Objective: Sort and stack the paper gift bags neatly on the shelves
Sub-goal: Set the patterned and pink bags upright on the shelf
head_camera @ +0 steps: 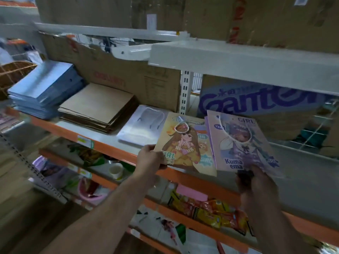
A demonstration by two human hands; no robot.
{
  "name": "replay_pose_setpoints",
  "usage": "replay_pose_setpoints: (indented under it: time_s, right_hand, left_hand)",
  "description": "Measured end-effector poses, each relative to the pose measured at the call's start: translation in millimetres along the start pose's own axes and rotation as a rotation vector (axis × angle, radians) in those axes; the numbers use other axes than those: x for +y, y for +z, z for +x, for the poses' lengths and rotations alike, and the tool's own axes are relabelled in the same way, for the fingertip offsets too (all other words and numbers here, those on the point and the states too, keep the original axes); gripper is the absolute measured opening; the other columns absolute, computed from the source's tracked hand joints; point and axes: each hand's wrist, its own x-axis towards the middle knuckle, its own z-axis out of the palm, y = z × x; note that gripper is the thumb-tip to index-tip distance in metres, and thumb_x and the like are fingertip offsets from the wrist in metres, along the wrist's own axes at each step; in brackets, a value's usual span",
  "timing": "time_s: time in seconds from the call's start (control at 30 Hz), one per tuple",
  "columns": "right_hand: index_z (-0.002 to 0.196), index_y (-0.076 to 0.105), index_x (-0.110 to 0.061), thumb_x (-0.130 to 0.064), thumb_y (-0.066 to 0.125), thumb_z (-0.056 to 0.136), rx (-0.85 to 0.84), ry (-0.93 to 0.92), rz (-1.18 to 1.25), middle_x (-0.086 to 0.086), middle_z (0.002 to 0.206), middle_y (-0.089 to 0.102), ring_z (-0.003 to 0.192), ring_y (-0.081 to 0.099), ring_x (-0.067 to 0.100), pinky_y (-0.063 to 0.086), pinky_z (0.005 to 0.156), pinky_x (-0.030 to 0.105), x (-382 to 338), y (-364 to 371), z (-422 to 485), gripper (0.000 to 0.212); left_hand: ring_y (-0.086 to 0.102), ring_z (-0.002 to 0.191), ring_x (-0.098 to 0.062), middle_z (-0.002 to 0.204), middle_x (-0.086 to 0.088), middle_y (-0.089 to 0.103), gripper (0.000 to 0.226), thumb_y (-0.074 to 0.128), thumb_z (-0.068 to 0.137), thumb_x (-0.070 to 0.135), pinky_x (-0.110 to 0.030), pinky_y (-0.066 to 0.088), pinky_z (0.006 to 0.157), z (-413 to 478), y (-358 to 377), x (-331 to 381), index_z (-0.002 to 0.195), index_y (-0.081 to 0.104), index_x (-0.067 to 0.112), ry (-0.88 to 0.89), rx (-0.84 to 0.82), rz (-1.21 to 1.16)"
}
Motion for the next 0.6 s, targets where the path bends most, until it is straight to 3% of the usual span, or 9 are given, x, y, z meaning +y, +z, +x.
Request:
replay_pose_setpoints:
  time_s: [0.1,0.27,0.4,0.6]
  right_hand:
    - [0.084,0.057,-0.019,-0.012,0.058,0.098,0.001,0.005,0.019,-0.003,0.056,0.065,0.05,0.062,0.01,0.052,0.041,0.021,18,23,-9,0.016]
    - [0.084,0.058,-0.02,-0.016,0.062,0.096,0.066,-0.009,-0.002,0.001,0.066,0.066,0.052,0.063,0.012,0.049,0.039,0.02,23,34,-17,0.013]
    - [0.091,0.062,-0.017,-0.011,0.066,0.091,0.056,-0.059,0.055,-0.004,0.057,0.066,0.046,0.061,0.008,0.047,0.04,0.019,13,17,-15,0.007]
    - [0.09,0.066,-0.013,-0.012,0.061,0.095,0.132,-0.135,0.031,0.003,0.068,0.067,0.06,0.064,0.012,0.05,0.049,0.023,-11,-36,-6,0.008]
  left_hand:
    - [0.069,0.084,-0.036,0.103,-0.024,0.069,0.036,0.051,0.086,-0.008,-0.027,0.051,0.047,13,-25,7,0.121,0.055,0.0,-0.001,-0.012,0.016]
    - [0.069,0.087,-0.035,0.107,-0.023,0.067,0.033,0.052,0.091,-0.006,-0.026,0.052,0.048,22,-31,7,0.123,0.052,0.003,-0.015,-0.049,0.029]
    - [0.067,0.079,-0.029,0.104,-0.022,0.067,0.03,0.053,0.093,-0.005,-0.026,0.052,0.047,20,-12,1,0.122,0.052,0.002,-0.017,-0.114,0.048]
    - [0.068,0.068,-0.027,0.096,-0.023,0.07,0.031,0.054,0.088,-0.009,-0.028,0.052,0.048,9,41,-7,0.118,0.054,0.0,-0.01,-0.191,0.099]
